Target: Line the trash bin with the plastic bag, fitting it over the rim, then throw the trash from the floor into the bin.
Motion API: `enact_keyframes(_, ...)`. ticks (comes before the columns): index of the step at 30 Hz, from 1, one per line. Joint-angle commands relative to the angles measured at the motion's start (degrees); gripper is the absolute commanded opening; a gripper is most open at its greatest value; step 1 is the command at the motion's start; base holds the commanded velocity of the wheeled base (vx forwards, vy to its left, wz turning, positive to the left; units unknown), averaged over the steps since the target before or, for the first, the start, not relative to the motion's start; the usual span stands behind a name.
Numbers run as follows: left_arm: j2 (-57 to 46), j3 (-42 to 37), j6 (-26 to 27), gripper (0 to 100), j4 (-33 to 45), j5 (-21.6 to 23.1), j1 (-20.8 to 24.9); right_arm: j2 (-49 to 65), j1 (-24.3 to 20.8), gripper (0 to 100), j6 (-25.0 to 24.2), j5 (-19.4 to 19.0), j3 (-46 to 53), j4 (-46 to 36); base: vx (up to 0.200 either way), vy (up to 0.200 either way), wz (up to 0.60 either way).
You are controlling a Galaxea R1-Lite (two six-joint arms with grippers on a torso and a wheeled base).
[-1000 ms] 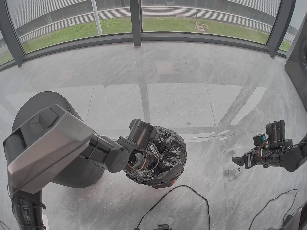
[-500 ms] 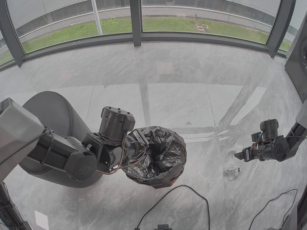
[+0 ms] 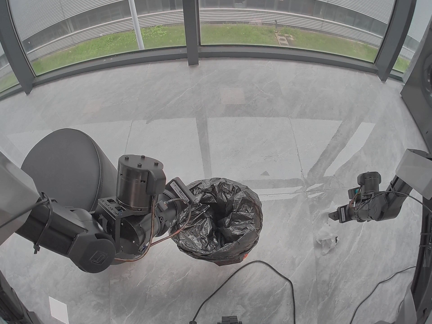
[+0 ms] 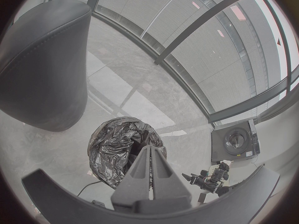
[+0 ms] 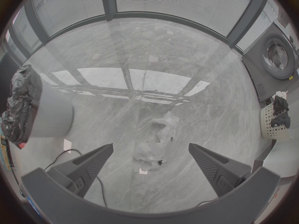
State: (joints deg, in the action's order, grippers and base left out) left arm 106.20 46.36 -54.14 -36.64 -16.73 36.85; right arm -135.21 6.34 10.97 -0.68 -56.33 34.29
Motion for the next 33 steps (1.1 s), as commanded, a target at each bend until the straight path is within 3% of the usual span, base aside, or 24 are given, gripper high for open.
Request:
enact_keyframes(1, 0.41, -1.89, 1.58, 0, -1.94, -0.24, 0.24, -6.21, 3.07, 100, 0.19, 0.07, -4.84, -1.51, 0.000, 0.000, 0.00)
enact_keyframes(4, 2.16, -1.98, 3.86, 0, -4.75, -0.15, 0.15, -7.35, 5.00, 100, -0.16, 0.07, -8.79, -7.22, 0.000, 0.000, 0.00)
enact_keyframes(19, 9.64, -5.49, 6.41, 0, -16.18, -3.75, 0.50, -12.54, 5.09, 100, -0.60, -0.99, -30.50, -33.76, 0.000, 0.000, 0.00)
enact_keyframes(27, 15.00, -6.28, 9.14, 0, -22.86, -4.54, 0.06, -13.33, 4.82, 100, -0.51, -1.25, -33.40, -39.74, 0.000, 0.000, 0.00)
enact_keyframes(33, 20.27, -6.37, 12.39, 0, -29.01, -4.72, -0.03, -15.70, 4.82, 100, -0.51, -1.95, -41.93, -52.40, 0.000, 0.000, 0.00)
